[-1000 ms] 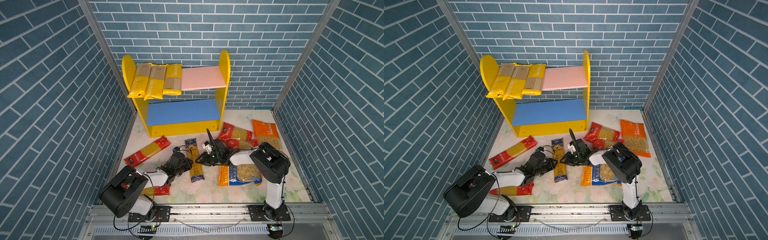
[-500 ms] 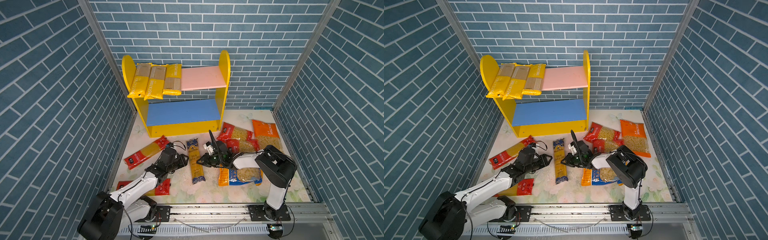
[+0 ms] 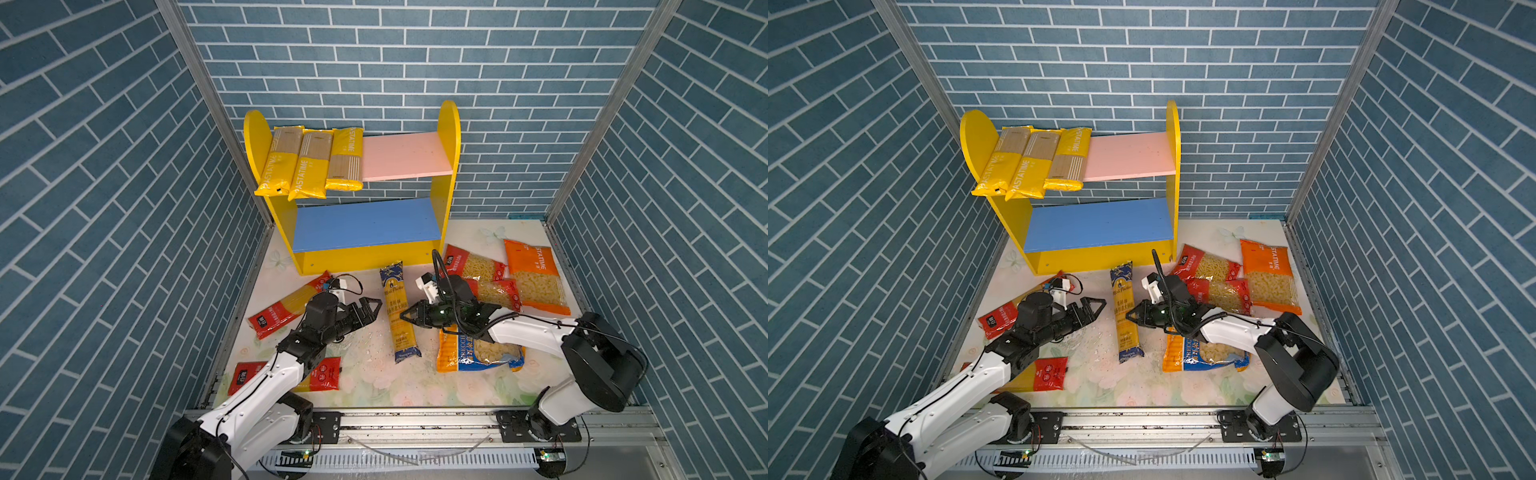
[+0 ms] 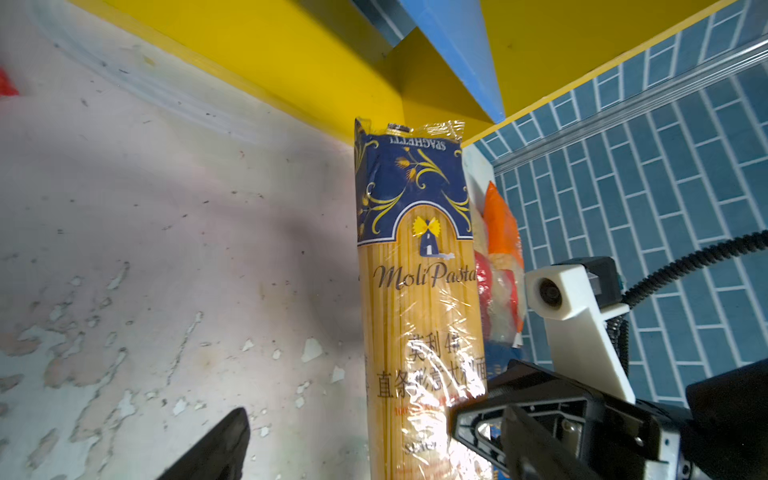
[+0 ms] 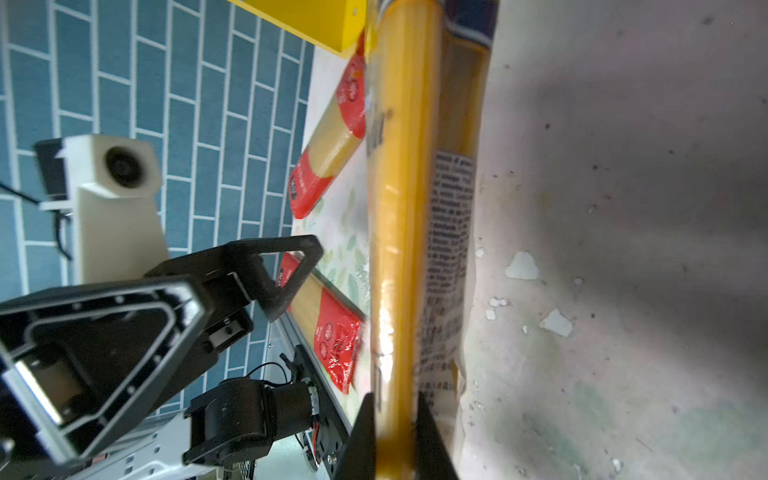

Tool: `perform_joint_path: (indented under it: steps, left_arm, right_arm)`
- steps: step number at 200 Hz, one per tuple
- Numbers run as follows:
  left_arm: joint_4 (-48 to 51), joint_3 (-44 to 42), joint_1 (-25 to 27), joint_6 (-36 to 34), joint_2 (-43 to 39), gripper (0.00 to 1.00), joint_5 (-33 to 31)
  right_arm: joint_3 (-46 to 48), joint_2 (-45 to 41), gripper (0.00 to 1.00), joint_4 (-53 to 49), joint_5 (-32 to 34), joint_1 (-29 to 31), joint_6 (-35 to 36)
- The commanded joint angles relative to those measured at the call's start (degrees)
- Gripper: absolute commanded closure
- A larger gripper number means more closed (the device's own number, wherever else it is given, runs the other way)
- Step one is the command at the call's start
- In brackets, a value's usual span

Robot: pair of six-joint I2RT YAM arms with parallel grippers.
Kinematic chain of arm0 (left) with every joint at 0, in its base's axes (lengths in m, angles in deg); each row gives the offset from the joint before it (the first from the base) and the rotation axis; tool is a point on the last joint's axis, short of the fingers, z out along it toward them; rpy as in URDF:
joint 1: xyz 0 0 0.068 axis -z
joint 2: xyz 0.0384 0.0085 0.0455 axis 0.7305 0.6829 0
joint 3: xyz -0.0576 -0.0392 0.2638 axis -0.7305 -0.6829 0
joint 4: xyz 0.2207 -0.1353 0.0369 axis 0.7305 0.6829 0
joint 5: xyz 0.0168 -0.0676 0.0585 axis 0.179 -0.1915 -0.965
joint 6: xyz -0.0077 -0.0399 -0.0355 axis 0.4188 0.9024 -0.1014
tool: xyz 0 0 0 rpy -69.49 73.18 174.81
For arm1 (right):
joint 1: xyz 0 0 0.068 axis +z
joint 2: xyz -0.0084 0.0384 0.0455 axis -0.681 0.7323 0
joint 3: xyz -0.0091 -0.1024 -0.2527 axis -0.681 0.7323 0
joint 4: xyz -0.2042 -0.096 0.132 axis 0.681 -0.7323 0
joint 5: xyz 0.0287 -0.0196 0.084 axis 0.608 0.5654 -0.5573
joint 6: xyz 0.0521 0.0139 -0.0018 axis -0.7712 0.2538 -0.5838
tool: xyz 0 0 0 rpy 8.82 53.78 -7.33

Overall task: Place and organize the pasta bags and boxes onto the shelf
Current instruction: 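Raise the pack upright with both grippers toward the shelf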

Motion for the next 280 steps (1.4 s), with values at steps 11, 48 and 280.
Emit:
perform_joint_path:
  steps: [11,48,280]
  left_arm:
    - [-7.50,2.70,-0.27,2.05,-0.49,0.00,4.89]
    - [-13.76,5.28,-0.27,3.91,1.63,0.00,8.23]
    - [-22.33,21.85,1.68,4.66,8.97,0.75,16.38]
  right_arm:
    - [-5.44,-7.41,1.00,2.48,-2.12,0.06,6.12]
    - [-9.19,-10.26,1.00,2.00,-4.04,-0.02,6.42]
    - [-12.13,-13.97,1.00,7.56,-6.66,-1.46,0.88]
